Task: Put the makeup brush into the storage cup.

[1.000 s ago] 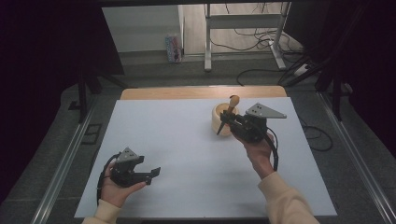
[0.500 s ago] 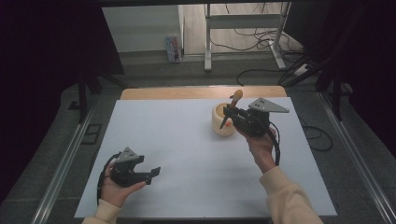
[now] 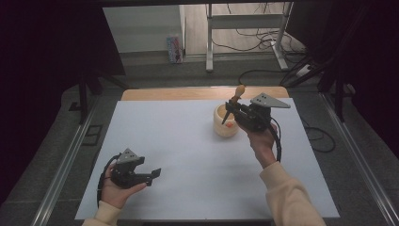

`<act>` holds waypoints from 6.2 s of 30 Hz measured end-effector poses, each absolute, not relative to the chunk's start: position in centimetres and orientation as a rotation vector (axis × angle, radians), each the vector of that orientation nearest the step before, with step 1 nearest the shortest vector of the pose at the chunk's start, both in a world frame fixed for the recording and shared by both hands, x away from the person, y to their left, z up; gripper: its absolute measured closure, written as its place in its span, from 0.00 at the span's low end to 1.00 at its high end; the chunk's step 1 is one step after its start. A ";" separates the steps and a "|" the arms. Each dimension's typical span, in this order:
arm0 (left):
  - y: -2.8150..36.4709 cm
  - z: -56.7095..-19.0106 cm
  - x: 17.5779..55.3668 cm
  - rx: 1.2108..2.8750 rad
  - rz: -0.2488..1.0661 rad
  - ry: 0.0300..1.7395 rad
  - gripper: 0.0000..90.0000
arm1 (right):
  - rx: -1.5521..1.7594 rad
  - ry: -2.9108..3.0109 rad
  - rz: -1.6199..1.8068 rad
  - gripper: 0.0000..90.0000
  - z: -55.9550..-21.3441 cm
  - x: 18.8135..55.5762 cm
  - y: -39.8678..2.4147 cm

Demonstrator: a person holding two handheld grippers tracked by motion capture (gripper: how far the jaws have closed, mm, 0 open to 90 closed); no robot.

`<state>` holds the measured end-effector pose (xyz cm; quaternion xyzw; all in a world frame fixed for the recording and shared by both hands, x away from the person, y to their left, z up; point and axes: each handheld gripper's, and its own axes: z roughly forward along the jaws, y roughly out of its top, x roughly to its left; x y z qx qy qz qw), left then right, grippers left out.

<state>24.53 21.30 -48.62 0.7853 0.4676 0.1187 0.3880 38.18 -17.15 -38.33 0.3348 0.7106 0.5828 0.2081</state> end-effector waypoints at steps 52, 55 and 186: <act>21.4 -48.9 24.8 2.015 0.294 1.198 0.21 | 1.091 1.924 1.543 0.86 -41.1 45.1 -18.8; 21.4 -48.9 24.8 2.017 0.291 1.197 0.21 | 1.092 1.939 1.526 0.86 -41.4 45.1 -18.6; 21.9 -49.5 25.7 2.061 0.309 1.173 0.18 | 1.056 2.233 1.154 0.12 -46.7 29.6 -30.6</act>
